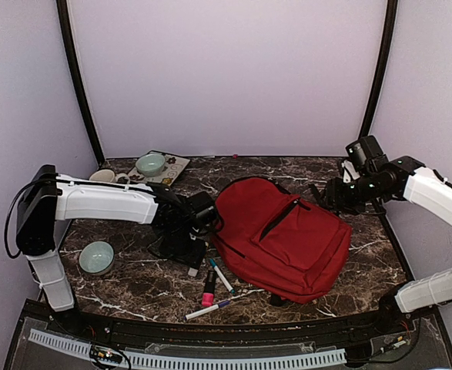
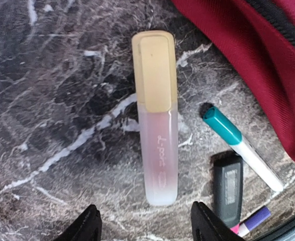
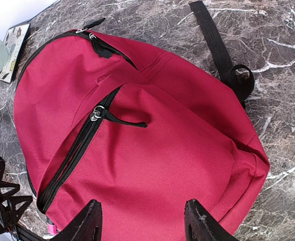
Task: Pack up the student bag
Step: Pick up the pen at the center of the board.
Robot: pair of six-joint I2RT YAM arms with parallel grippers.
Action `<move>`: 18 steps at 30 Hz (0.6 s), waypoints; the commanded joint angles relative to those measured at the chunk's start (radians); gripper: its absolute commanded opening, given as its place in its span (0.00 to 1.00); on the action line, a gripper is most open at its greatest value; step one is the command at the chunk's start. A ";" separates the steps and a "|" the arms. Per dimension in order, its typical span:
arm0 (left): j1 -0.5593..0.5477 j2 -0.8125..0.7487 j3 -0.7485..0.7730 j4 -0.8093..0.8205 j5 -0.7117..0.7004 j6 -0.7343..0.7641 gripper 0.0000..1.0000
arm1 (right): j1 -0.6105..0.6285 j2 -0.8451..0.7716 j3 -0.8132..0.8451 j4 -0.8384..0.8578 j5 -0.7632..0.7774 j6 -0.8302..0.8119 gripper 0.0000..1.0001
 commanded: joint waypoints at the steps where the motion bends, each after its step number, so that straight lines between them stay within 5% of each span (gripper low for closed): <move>1: -0.002 0.053 0.018 0.020 0.011 -0.014 0.62 | 0.002 -0.001 0.021 -0.010 -0.006 -0.006 0.57; 7: 0.009 0.116 0.007 0.059 0.045 -0.012 0.54 | 0.002 -0.034 -0.010 -0.020 -0.014 0.009 0.57; 18: 0.049 0.108 -0.068 0.116 0.070 -0.017 0.10 | 0.002 -0.061 -0.026 -0.031 -0.006 0.024 0.57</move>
